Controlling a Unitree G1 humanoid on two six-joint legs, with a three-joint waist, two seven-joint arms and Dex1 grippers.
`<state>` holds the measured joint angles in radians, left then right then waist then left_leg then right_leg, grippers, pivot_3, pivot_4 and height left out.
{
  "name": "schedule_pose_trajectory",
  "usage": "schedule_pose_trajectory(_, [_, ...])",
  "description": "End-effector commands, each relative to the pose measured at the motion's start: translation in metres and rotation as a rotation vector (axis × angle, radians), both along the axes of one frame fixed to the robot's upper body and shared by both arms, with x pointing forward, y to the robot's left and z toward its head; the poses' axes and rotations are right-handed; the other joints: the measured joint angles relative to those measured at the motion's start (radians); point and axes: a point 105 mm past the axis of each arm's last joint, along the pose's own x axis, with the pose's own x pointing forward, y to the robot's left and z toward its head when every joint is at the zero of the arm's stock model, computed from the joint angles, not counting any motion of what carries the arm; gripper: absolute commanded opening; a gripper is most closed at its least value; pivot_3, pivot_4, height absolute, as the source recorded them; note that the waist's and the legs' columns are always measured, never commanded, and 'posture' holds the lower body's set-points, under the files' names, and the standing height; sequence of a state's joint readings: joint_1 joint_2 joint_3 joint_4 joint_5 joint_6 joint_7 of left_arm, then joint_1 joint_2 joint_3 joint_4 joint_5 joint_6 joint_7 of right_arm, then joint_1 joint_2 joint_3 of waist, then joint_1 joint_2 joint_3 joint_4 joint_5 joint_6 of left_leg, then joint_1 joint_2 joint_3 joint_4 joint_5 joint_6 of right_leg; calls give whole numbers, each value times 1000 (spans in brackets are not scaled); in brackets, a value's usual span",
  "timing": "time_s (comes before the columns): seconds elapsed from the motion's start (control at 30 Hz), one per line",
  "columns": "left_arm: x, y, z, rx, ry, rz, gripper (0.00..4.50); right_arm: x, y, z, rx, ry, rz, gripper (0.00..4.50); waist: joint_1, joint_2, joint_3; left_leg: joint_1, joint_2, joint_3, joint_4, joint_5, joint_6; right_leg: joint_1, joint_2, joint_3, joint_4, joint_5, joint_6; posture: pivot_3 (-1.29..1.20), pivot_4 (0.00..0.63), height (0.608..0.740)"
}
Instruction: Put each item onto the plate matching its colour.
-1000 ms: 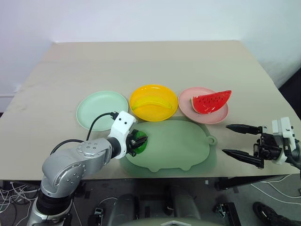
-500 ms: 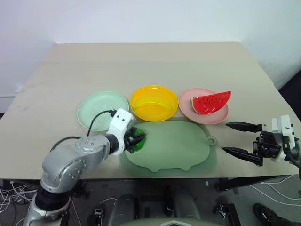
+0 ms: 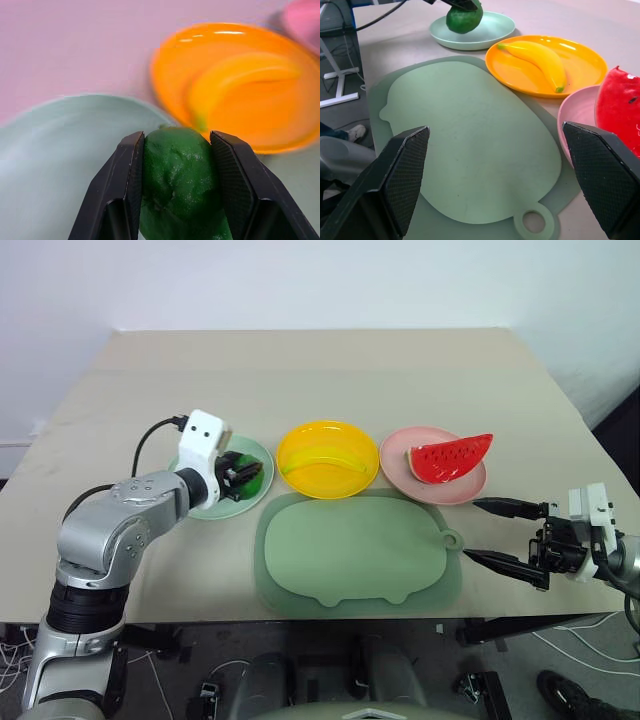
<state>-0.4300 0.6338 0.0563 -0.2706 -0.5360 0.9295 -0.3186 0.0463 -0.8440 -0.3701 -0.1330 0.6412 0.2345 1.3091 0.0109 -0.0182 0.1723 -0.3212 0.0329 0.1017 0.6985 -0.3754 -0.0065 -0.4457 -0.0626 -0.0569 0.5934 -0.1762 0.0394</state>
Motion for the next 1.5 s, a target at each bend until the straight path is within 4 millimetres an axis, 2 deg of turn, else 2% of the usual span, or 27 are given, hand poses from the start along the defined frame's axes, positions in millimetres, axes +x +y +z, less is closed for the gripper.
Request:
schedule_pose_trajectory(0.03, [8, 22, -2, 47, -84, 57, 1823, 1, 3, 11, 3, -56, 12, 4500, 1, 0, 0, 0, 0, 0, 0, 0, 0, 0, 0, 0, 0, 0, 0, 0, 150, 736])
schedule_pose_trajectory(0.33, [16, 38, -15, 113, -194, 40, 1823, 0, 4, 10, 3, -55, 9, 4500, 3, -1, 0, -1, 0, 0, 0, -1, 1, -1, -2, -1, 0, 0, 0, 0, 150, 736])
schedule_pose_trajectory(0.5, [19, 46, -19, 133, -195, 45, 3347, 0, 6, 9, 5, -60, 8, 4500, 1, -1, 0, -1, 1, 0, 0, -1, 2, -1, -1, -1, 0, 0, 0, 0, 150, 736])
schedule_pose_trajectory(0.6, [19, 45, -19, 120, -190, 35, 4462, 1, 7, 9, 5, -66, 6, 4500, 2, -1, 0, 0, 1, 0, 0, -1, 2, -1, -1, -1, 0, 0, 0, 0, 150, 736])
schedule_pose_trajectory(0.73, [20, 48, -10, 109, -231, 46, 4486, 3, 8, 10, 6, -75, 4, 4500, 2, -1, 0, 0, 1, 0, 0, -1, 2, -1, -2, -1, 0, 1, 1, 0, 150, 736])
schedule_pose_trajectory(0.83, [20, 53, 7, 92, -320, 72, 4486, 4, 7, 10, 5, -76, 3, 4500, 2, -1, 0, 0, 1, 0, 0, -1, 2, -1, -2, -1, 0, 1, 1, 0, 150, 736])
schedule_pose_trajectory(0.97, [4, 63, 33, 15, -423, 24, 4486, 2, 2, 9, 4, -71, 0, 4500, 0, -1, 1, 0, 1, 0, 0, -1, 2, -4, -2, -1, 0, 1, 2, 0, 150, 736])
schedule_pose_trajectory(1.07, [-12, 76, 42, -35, -469, -26, 4486, 1, -1, 8, -1, -73, -11, 4500, -1, -1, 1, -1, 1, 1, 0, -1, 2, -6, -2, -1, 1, 2, 3, 0, 150, 736])
schedule_pose_trajectory(1.17, [-47, 100, 39, -34, -466, -149, 4486, 1, -9, 7, -13, -75, -38, 4500, -7, -1, 1, -1, 2, 3, 0, -1, 2, -9, -1, -1, 1, 1, 1, 0, 150, 736])
schedule_pose_trajectory(1.23, [-62, 119, 32, -35, -435, -159, 4486, -2, -14, 8, -14, -70, -45, 4500, -6, -1, 1, -4, 2, 4, 0, -1, 2, -14, -1, -1, 2, 0, 0, 0, 150, 736])
schedule_pose_trajectory(1.4, [-89, 158, 16, -76, -400, -149, 4486, -9, -29, 8, -33, -49, -64, 4500, 5, -1, 1, -6, 2, 3, 0, -1, 2, -15, -2, -1, 1, 0, -1, 0, 150, 736])
schedule_pose_trajectory(1.5, [-104, 167, 1, -83, -387, -159, 4486, -11, -39, 8, -44, -50, -90, 4500, 2, -1, 1, -7, 2, 3, 0, -2, 3, -15, -2, -1, 0, -2, 2, 0, 150, 736])
